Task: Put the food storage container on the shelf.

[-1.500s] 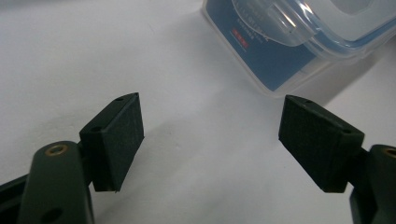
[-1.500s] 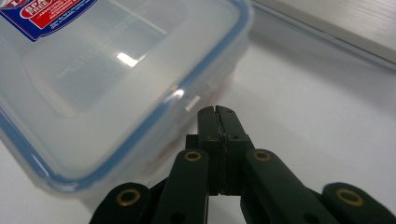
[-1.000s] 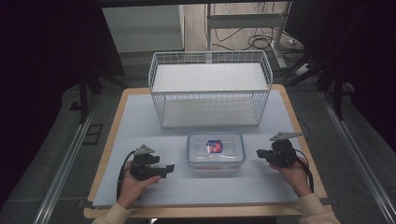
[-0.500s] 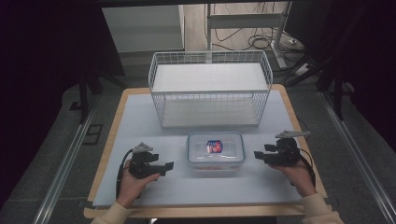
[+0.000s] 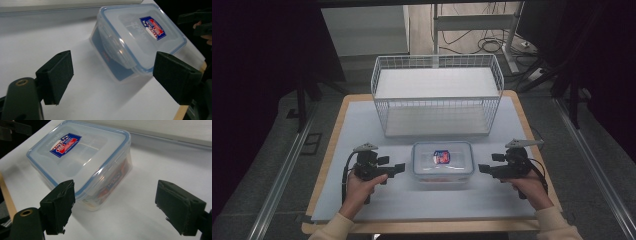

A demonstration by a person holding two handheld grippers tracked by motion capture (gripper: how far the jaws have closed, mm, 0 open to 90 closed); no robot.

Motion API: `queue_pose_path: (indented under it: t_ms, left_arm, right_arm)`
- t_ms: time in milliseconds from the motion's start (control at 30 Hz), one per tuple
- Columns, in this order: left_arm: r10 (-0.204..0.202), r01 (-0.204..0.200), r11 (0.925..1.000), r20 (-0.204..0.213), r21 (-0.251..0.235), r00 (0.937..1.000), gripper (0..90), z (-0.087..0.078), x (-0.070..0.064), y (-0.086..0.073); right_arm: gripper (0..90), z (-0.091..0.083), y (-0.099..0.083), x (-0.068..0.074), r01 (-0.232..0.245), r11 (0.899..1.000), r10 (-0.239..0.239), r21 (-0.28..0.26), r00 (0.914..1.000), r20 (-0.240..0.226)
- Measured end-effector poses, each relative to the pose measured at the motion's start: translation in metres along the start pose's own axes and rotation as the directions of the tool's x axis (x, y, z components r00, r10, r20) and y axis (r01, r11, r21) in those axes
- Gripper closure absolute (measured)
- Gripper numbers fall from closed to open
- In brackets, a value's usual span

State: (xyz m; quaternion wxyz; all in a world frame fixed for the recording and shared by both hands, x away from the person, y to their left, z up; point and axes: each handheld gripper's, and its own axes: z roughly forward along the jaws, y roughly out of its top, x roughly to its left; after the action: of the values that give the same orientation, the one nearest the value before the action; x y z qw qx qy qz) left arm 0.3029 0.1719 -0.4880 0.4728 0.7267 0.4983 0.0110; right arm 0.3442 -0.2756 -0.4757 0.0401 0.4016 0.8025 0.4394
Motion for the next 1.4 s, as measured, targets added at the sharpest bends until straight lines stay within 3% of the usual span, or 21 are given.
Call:
queue_pose_path:
  t_ms: [200, 433, 500, 633, 833, 1067, 1133, 1267, 1400]
  left_arm:
    - [-0.062, 0.061, 0.9980, 0.072, 0.019, 0.9955, 16.1, 0.020, 0.004, 0.010]
    - [-0.105, 0.097, 0.9933, 0.153, 0.063, 0.9826, 16.1, 0.047, 0.005, 0.018]
    - [-0.103, 0.092, 0.9928, 0.152, 0.077, 0.9830, 15.8, 0.052, 0.006, 0.018]
    - [-0.126, 0.110, 0.9896, 0.181, 0.092, 0.9753, 15.8, 0.059, 0.009, 0.018]
    - [-0.124, 0.102, 0.9869, 0.181, 0.125, 0.9756, 17.8, 0.066, 0.009, 0.016]
    - [-0.172, 0.144, 0.9803, 0.225, 0.135, 0.9592, 22.5, 0.070, 0.014, 0.013]
    - [-0.169, 0.142, 0.9815, 0.232, 0.129, 0.9581, 25.4, 0.069, 0.014, 0.013]
    - [-0.172, 0.144, 0.9807, 0.235, 0.132, 0.9566, 27.9, 0.068, 0.016, 0.013]
    - [-0.180, 0.151, 0.9794, 0.242, 0.134, 0.9534, 29.8, 0.068, 0.017, 0.013]
  right_arm:
    - [18.2, 0.003, 0.002, -0.001, -0.006, 1.000, 0.006, 0.006, 1.0000, -0.005]
    - [19.0, 0.001, 0.002, -0.001, -0.006, 1.000, 0.005, 0.002, 0.9999, 0.011]
    - [19.1, 0.001, 0.002, -0.002, -0.007, 1.000, 0.007, 0.002, 0.9999, 0.013]
    - [19.2, 0.001, 0.001, -0.003, -0.011, 1.000, 0.011, 0.003, 0.9998, 0.020]
    - [19.5, 0.002, 0.001, -0.003, -0.008, 1.000, 0.008, 0.006, 0.9993, 0.036]
    - [19.5, 0.004, 0.000, -0.003, -0.003, 1.000, 0.002, 0.018, 0.9987, 0.050]
    - [19.5, 0.004, 0.000, -0.003, -0.001, 1.000, 0.000, 0.022, 0.9987, 0.051]
    - [19.5, 0.006, 0.000, -0.002, -0.007, 1.000, 0.007, 0.025, 0.9992, 0.039]
    - [19.4, 0.009, 0.003, -0.004, -0.036, 0.999, 0.036, 0.022, 0.9993, -0.007]
